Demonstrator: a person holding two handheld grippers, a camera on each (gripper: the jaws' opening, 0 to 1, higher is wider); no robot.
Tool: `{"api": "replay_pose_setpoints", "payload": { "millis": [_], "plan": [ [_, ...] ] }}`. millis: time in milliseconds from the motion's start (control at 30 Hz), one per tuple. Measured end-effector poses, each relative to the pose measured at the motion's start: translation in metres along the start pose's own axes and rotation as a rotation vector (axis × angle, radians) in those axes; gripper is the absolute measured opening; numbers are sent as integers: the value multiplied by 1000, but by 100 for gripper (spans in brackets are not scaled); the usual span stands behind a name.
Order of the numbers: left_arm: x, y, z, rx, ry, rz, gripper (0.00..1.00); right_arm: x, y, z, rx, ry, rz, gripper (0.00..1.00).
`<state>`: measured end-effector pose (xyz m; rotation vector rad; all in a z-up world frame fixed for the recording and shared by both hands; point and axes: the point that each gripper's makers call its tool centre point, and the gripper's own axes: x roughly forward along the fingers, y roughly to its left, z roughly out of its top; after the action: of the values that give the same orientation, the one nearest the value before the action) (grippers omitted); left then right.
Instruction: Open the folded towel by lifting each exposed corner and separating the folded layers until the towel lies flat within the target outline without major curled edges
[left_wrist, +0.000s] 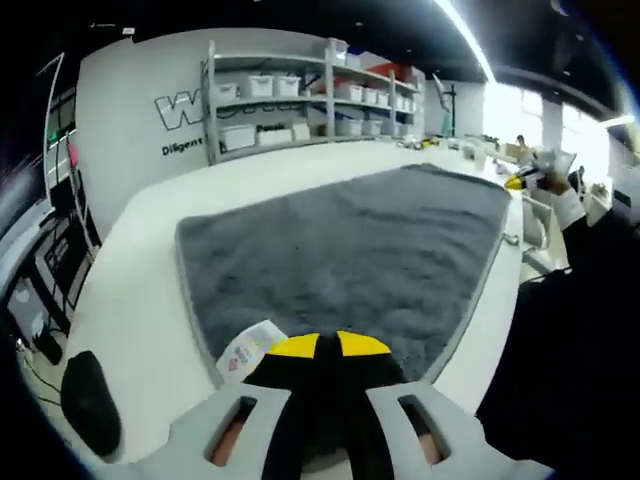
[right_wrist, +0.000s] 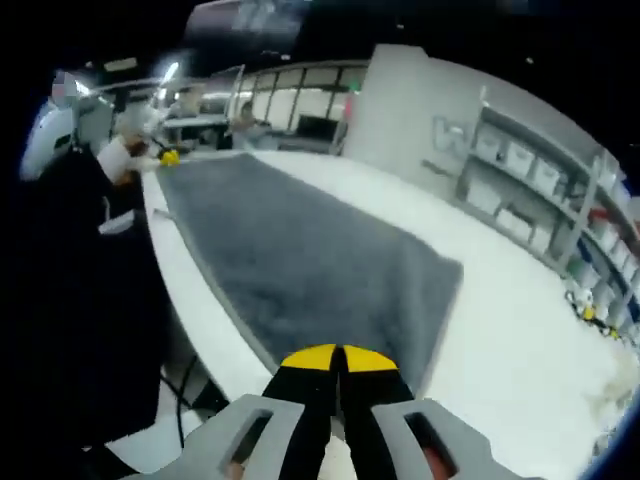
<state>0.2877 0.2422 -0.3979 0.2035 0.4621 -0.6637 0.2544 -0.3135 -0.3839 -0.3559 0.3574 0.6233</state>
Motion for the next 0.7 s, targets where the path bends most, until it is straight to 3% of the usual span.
{"api": "replay_pose_setpoints", "payload": {
  "millis": [100, 267, 433, 533, 600, 700],
  "plan": [
    [11, -18, 14, 53, -41, -55, 5, 16, -2, -1, -26, 29, -30, 0],
    [30, -37, 29, 42, -97, -108, 3, 30, -2, 0, 31, 20, -31, 0],
    [45, -48, 19, 48, -44, -140, 2, 37, 0, -8, 44, 56, -21, 0],
    [48, -51, 12, 45, -15, -156, 2, 39, 9, -10, 63, 63, 17, 0],
    [48, -51, 12, 40, -13, -158, 1, 41, 16, -17, 31, 104, 45, 0],
    [48, -53, 10, 0, 2, -170, 1, 44, 20, -14, 26, 92, 52, 0]
  ]
}}
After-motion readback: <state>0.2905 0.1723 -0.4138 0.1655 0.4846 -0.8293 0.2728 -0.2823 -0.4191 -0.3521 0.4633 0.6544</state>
